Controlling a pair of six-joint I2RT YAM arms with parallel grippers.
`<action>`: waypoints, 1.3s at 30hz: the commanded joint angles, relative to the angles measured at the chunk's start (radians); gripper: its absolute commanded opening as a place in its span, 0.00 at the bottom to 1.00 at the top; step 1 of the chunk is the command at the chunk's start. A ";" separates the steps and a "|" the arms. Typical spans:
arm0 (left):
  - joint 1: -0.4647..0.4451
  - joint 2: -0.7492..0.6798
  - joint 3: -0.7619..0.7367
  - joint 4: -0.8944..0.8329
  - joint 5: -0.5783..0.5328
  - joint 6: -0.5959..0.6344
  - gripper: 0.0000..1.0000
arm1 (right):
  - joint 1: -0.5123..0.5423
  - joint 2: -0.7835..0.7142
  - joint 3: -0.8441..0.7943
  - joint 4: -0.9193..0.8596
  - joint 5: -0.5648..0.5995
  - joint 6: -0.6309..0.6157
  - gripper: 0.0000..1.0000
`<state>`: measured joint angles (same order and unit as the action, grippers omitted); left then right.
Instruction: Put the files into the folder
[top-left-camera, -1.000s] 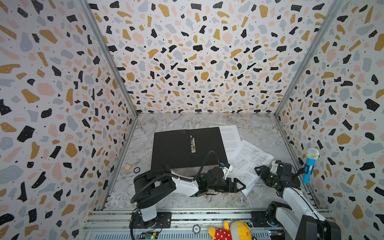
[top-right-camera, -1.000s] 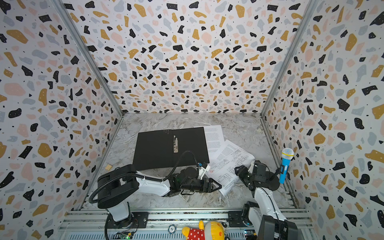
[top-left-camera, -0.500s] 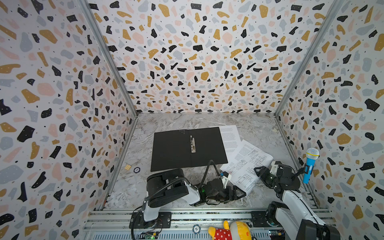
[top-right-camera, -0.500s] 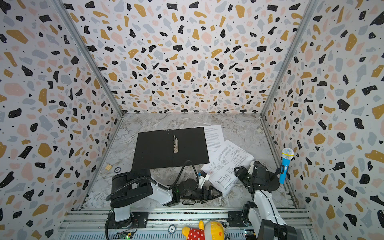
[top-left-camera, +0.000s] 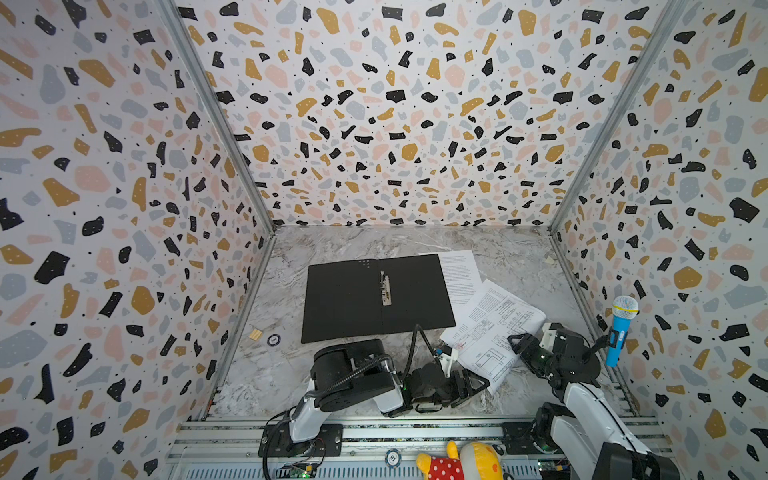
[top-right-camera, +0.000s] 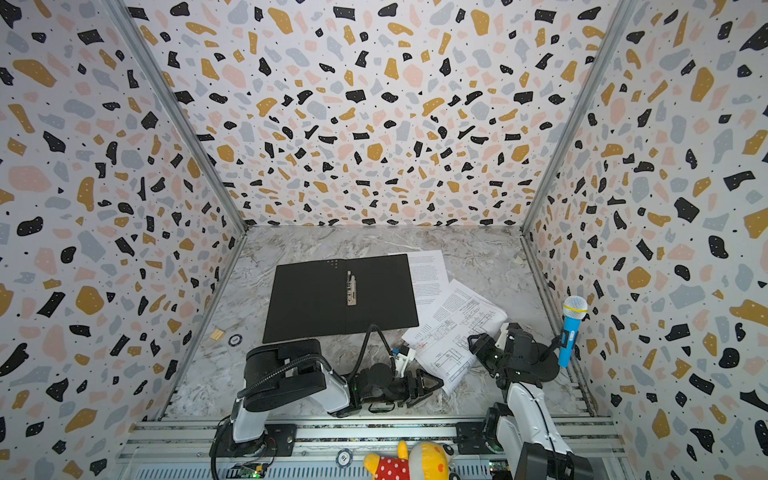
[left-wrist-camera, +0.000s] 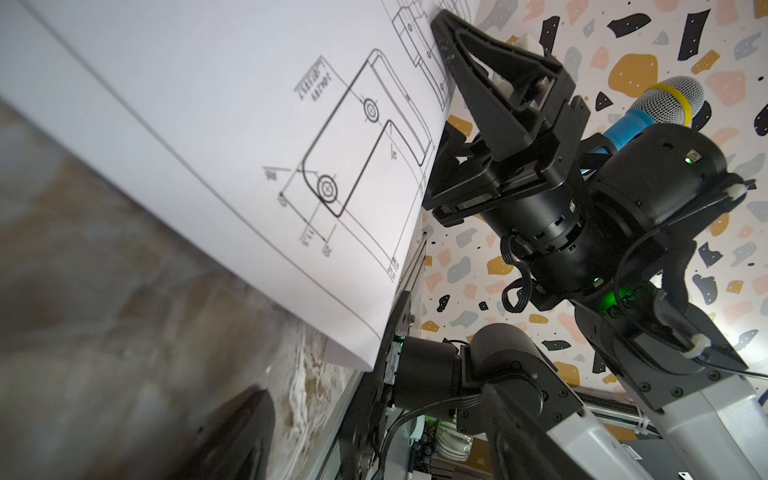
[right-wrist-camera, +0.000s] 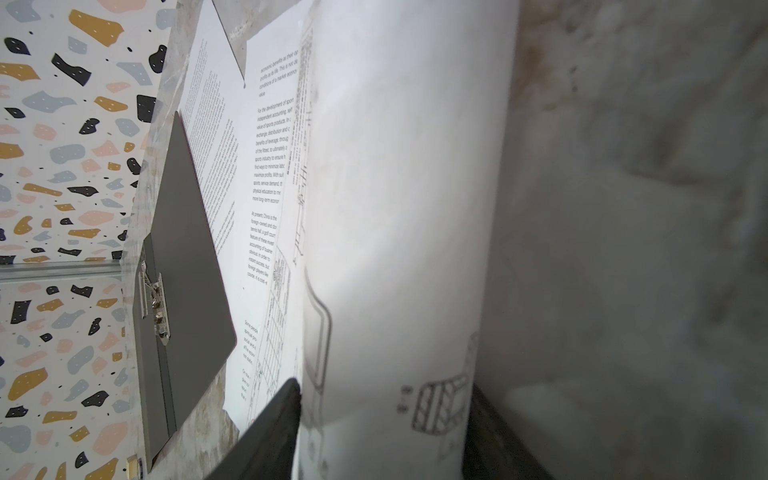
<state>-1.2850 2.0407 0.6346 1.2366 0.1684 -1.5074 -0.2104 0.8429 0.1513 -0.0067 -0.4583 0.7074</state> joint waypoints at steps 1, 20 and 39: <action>-0.004 0.021 0.035 0.093 -0.035 -0.013 0.77 | -0.001 0.000 -0.028 -0.053 -0.003 -0.002 0.60; -0.004 0.075 0.099 0.166 -0.061 -0.043 0.57 | -0.003 -0.021 -0.045 -0.058 -0.001 0.000 0.61; -0.023 0.132 0.077 0.311 -0.126 -0.155 0.38 | -0.004 -0.068 -0.036 -0.094 0.007 0.009 0.61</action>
<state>-1.3010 2.1715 0.7200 1.4593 0.0669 -1.6558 -0.2104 0.7837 0.1295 -0.0261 -0.4599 0.7132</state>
